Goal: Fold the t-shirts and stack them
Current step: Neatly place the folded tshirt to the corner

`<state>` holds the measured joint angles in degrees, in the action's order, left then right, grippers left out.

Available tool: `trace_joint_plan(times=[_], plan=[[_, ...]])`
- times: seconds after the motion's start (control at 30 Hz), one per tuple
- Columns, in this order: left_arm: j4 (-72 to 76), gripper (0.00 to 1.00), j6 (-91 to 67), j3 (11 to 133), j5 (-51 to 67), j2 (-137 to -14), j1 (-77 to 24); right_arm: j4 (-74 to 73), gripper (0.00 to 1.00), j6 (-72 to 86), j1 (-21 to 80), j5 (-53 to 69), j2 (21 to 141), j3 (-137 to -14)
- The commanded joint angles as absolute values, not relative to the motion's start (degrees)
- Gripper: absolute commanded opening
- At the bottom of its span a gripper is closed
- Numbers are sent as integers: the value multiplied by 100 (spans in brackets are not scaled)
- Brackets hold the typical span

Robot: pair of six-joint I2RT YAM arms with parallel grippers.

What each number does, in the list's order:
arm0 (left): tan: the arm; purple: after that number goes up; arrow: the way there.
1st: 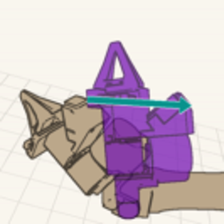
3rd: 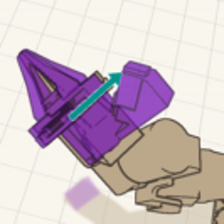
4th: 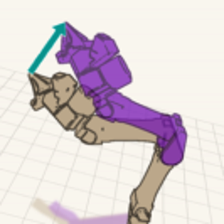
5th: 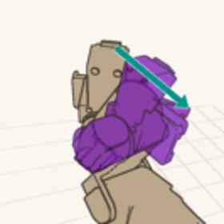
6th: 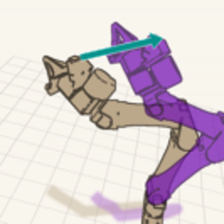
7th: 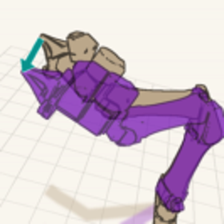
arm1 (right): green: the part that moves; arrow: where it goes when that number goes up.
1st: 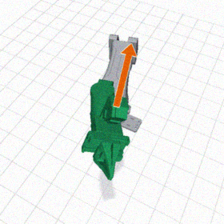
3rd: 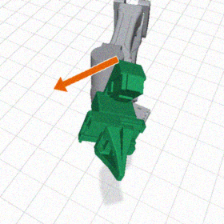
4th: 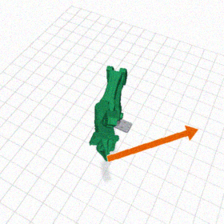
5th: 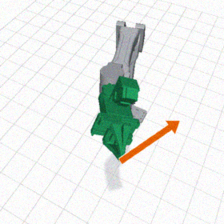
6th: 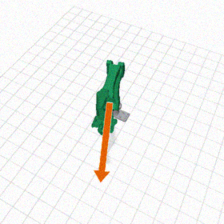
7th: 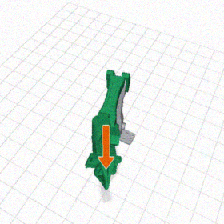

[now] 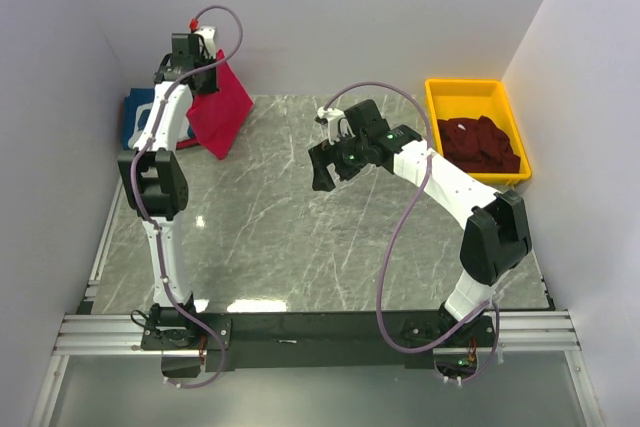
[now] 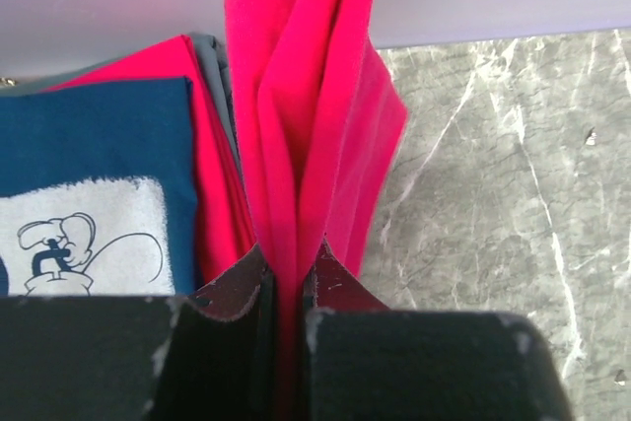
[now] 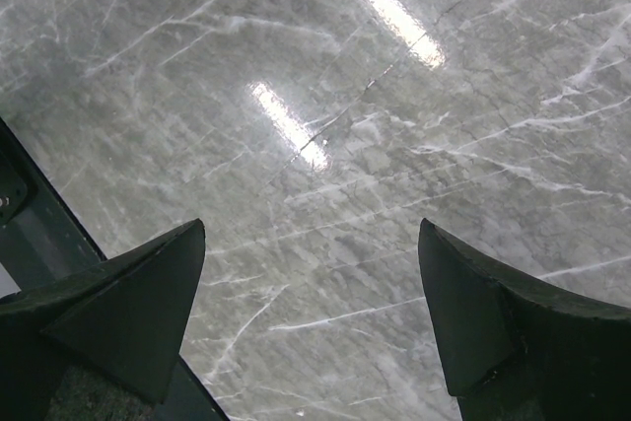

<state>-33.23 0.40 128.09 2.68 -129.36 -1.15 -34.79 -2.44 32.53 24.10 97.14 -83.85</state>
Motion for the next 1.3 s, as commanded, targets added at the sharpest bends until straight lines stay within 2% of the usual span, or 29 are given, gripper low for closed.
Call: trace_joint_plan(times=[0.0,0.73,1.27], plan=[[-3208,0,70,13271,422,-12331,-97,-3445,95,-272,3261,2417,9624,-8393],[-2998,0,-272,12824,519,-11760,-18,-3445,96,-220,3270,2347,9773,-8437],[-2769,0,-193,12832,677,-12146,791,-3551,97,-229,3270,2329,10081,-8613]])
